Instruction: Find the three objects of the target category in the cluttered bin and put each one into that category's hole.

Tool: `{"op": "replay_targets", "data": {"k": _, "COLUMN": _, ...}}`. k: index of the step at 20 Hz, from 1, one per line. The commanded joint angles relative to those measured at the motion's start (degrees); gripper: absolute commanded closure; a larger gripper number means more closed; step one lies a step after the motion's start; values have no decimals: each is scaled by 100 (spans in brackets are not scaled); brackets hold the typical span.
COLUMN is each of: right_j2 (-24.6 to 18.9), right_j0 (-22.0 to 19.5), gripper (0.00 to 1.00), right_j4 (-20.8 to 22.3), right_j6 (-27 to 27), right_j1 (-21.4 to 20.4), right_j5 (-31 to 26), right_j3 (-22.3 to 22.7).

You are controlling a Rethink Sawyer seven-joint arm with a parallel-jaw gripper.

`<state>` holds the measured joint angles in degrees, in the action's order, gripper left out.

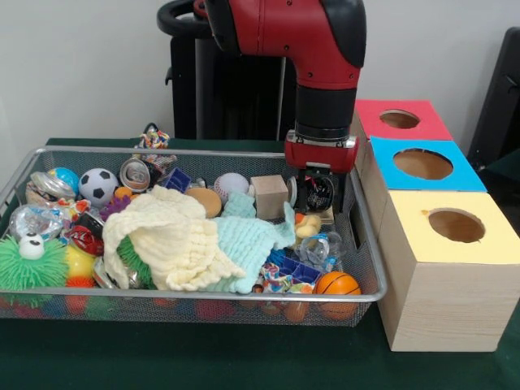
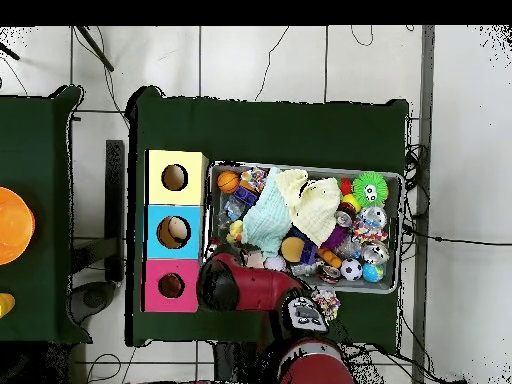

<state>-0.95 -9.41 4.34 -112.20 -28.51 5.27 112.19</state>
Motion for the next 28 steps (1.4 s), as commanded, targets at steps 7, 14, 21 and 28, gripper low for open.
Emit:
{"op": "replay_targets", "data": {"k": 7, "right_j2": 294, "right_j0": -67, "gripper": 0, "right_j4": 551, "right_j6": -374, "right_j1": 271, "right_j5": 499, "right_j3": -706}}
{"op": "replay_targets", "data": {"k": 14, "right_j2": 653, "right_j0": 104, "gripper": 0, "right_j4": 867, "right_j6": -366, "right_j1": 340, "right_j5": 1232, "right_j3": -988}}
{"op": "replay_targets", "data": {"k": 21, "right_j2": 345, "right_j0": -119, "gripper": 0, "right_j4": 901, "right_j6": -582, "right_j1": 265, "right_j5": 1278, "right_j3": -925}}
{"op": "replay_targets", "data": {"k": 28, "right_j2": -349, "right_j0": -548, "gripper": 0, "right_j4": 798, "right_j6": -807, "right_j1": 144, "right_j5": 683, "right_j3": -547}}
